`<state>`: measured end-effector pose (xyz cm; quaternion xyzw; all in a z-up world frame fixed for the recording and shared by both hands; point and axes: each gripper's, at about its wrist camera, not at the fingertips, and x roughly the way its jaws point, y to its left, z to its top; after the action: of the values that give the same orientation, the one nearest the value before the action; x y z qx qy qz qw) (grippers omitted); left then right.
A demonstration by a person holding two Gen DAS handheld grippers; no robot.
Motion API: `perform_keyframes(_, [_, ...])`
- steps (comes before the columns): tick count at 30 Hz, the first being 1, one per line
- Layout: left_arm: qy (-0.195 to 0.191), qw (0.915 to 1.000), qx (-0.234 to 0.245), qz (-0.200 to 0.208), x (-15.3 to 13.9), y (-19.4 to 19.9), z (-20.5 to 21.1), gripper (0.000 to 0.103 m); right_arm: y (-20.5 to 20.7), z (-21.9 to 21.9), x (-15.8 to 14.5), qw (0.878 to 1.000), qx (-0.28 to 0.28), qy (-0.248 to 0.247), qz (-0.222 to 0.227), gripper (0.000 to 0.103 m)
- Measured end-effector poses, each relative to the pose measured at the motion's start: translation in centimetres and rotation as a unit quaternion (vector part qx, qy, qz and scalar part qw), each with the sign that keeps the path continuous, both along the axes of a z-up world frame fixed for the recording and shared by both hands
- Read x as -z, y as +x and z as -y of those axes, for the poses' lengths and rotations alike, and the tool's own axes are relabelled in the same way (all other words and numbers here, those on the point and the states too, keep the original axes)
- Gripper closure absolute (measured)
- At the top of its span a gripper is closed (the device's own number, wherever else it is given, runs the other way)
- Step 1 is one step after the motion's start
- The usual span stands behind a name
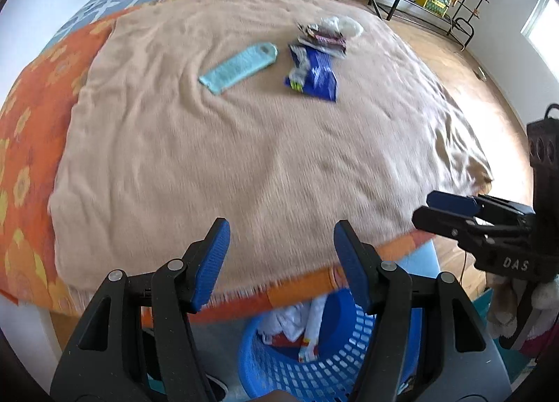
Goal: Collect trash
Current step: 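Move both open grippers back over the blanket toward the remaining wrappers, then grasp the light-blue tube with the left gripper while the right gripper grasps the blue packet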
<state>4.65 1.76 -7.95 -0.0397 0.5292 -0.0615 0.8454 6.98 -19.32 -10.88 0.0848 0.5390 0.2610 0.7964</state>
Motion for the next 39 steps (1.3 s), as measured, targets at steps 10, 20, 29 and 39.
perform_keyframes(10, [0.001,0.9995,-0.021,0.024,-0.4,6.8,-2.5,0.039,5.6,0.0,-1.5,1.000,0.003,0.008,0.019,0.052])
perform_keyframes(20, [0.020,0.9992,0.007,0.033,0.3,14.2,-2.5,0.039,10.5,-0.9,-1.3,1.000,-0.003,0.030,0.007,0.052])
perform_keyframes(29, [0.064,0.9968,0.047,0.011,2.9,17.7,-1.1,0.039,14.1,-2.0,-0.6,0.998,0.006,0.060,-0.017,0.052])
perform_keyframes(39, [0.048,0.9981,0.040,0.006,4.3,19.2,-1.7,0.046,16.8,-4.0,0.3,0.996,0.019,0.074,-0.041,0.052])
